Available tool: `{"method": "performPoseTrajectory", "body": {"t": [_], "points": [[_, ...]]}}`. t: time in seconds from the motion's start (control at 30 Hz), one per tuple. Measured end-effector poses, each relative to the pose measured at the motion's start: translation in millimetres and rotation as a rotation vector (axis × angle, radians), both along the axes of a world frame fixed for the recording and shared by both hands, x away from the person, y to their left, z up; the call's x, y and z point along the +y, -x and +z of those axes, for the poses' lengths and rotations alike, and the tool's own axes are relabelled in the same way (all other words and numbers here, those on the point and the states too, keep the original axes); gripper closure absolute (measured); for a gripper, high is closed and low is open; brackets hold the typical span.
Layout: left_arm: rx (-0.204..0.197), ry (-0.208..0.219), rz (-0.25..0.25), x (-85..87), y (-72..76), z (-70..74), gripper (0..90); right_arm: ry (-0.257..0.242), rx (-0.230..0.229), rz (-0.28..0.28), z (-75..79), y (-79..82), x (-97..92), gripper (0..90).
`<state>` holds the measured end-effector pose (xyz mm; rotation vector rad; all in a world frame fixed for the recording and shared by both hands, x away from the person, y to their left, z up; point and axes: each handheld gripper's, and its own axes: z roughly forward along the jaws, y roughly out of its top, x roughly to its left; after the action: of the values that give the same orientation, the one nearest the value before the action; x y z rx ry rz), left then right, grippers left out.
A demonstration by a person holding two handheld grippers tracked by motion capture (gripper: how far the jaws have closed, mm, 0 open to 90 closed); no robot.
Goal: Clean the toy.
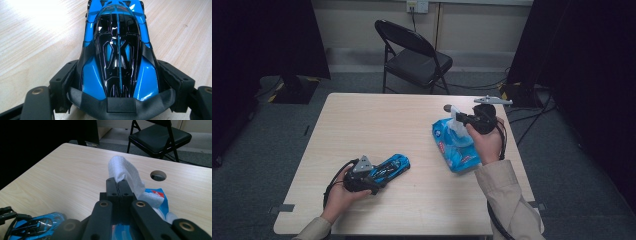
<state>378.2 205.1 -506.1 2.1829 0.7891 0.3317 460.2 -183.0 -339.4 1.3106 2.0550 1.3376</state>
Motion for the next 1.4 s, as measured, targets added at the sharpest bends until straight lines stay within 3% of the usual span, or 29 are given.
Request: {"method": "performPoseTrajectory", "body": {"t": [0.37,0.63,1.07,1.3,1.4], "points": [[0.0,0.004,0.003,-0.2,0.1,-0.1,24.2,-0.045,-0.029,0.064,15.4,15.1,11.1,90.0],[0.0,0.004,0.002,-0.2,0.1,-0.1,24.2,-0.066,-0.042,0.141,16.2,34.1,23.5,90.0],[-0.001,-0.001,0.0,0.0,0.0,0.0,24.2,-0.114,-0.017,0.267,-11.2,71.6,40.6,90.0],[0.0,-0.001,0.002,0.0,0.2,0.0,24.2,-0.153,0.036,0.31,-42.7,91.2,44.8,89.5],[0.0,-0.001,0.003,-0.1,0.3,0.0,24.2,-0.147,0.06,0.313,-56.2,94.8,45.3,89.5]]}}
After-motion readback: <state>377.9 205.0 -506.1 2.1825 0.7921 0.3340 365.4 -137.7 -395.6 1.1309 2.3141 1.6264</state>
